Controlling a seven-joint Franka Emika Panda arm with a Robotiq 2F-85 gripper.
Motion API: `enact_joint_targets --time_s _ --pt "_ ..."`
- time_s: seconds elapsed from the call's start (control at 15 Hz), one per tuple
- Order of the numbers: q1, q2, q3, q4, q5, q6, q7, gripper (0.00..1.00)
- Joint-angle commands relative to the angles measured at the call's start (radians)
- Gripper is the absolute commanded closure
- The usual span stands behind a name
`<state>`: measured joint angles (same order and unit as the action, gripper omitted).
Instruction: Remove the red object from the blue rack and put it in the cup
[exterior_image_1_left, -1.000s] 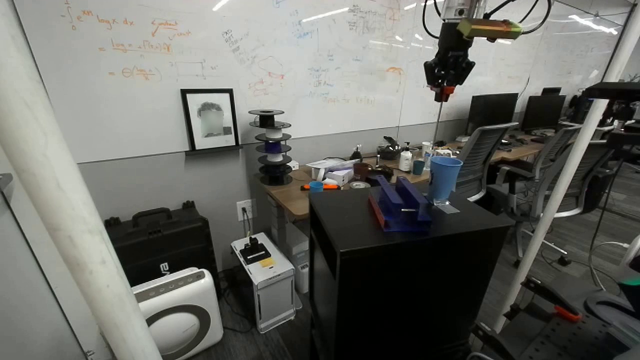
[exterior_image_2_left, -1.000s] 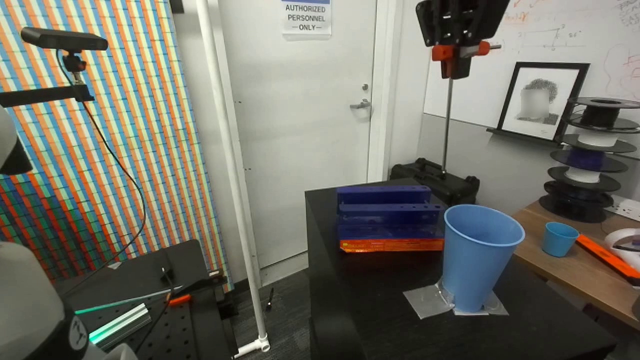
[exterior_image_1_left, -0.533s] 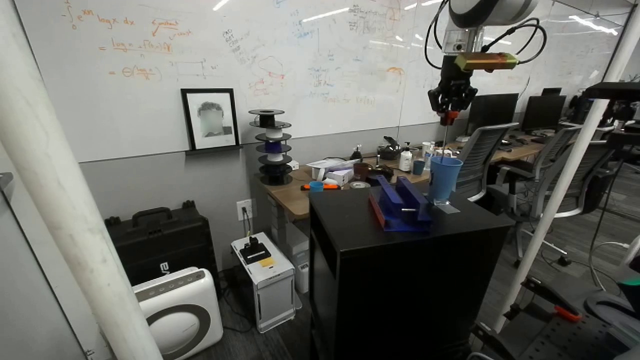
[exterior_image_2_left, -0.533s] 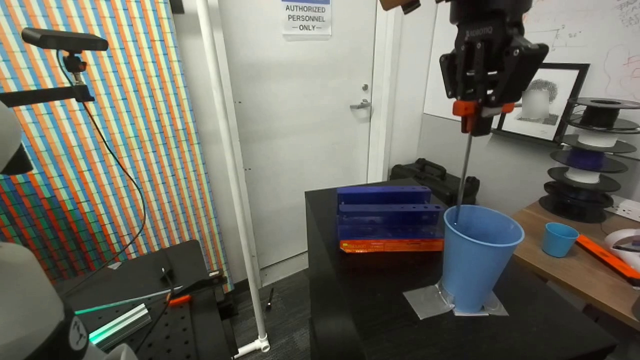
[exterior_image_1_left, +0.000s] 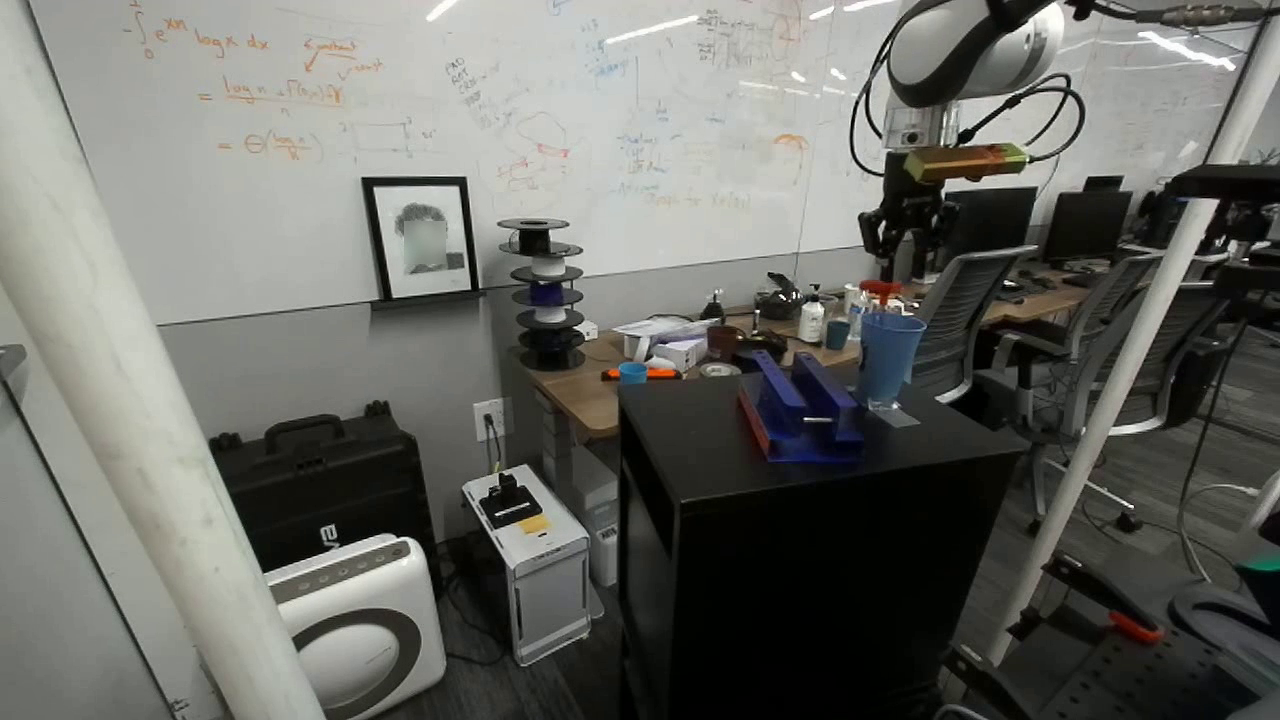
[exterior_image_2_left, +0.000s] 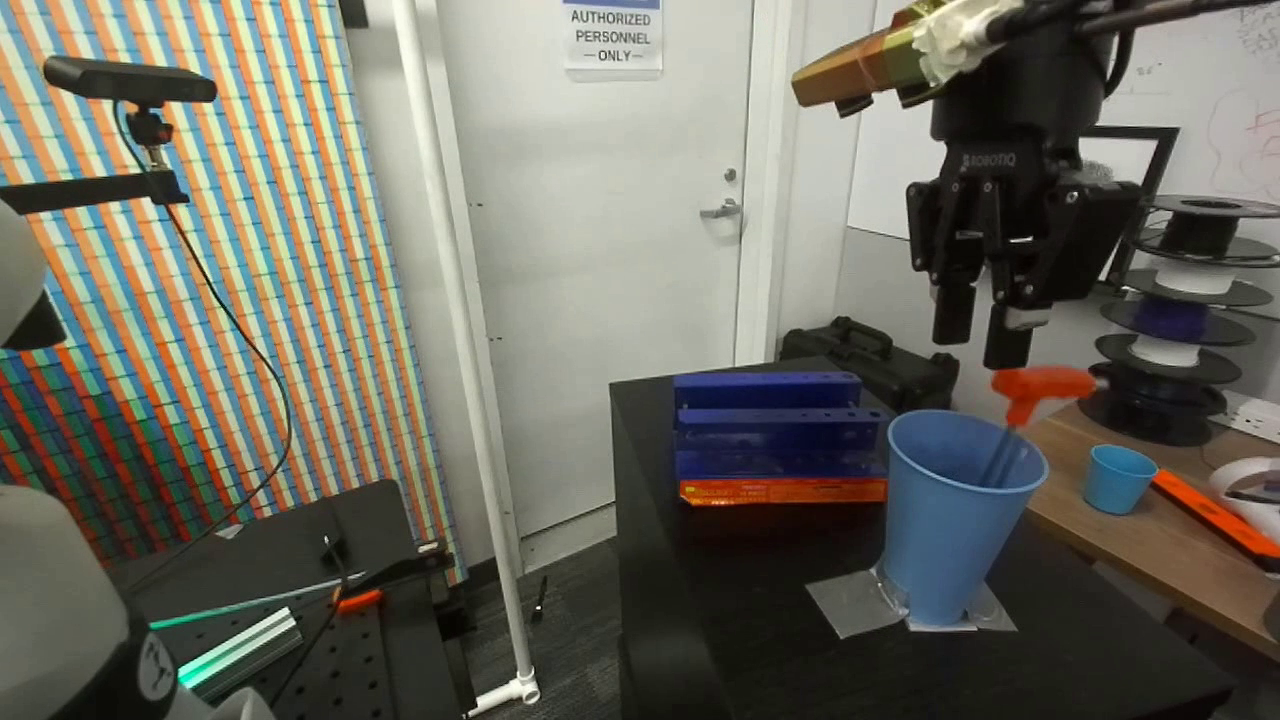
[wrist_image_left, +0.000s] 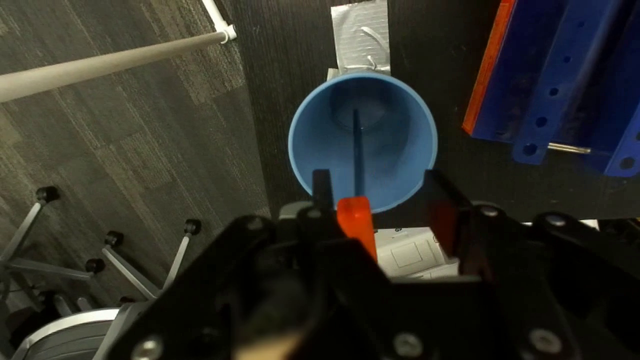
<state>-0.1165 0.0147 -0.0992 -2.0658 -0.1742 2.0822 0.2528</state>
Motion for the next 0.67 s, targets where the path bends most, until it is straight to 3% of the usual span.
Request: enact_joint_targets --time_s 0.0,0.2,0.4,0.47,0.6 --pt "0.012 -0.036 0.006 0.013 0.059 -0.020 -0.039 0.19" --pt "0.033 -0.110 0.026 0.012 0.107 -0.043 -0.097 0.01" --pt "0.063 -0.212 0.047 0.006 0.181 -0.088 -0.190 0.00" --pt "0.046 -0.130 0.041 0.019 0.131 -0.052 -0.127 0.00" --pt "0.051 -0.162 0.046 0.013 0.138 -0.065 -0.130 0.00"
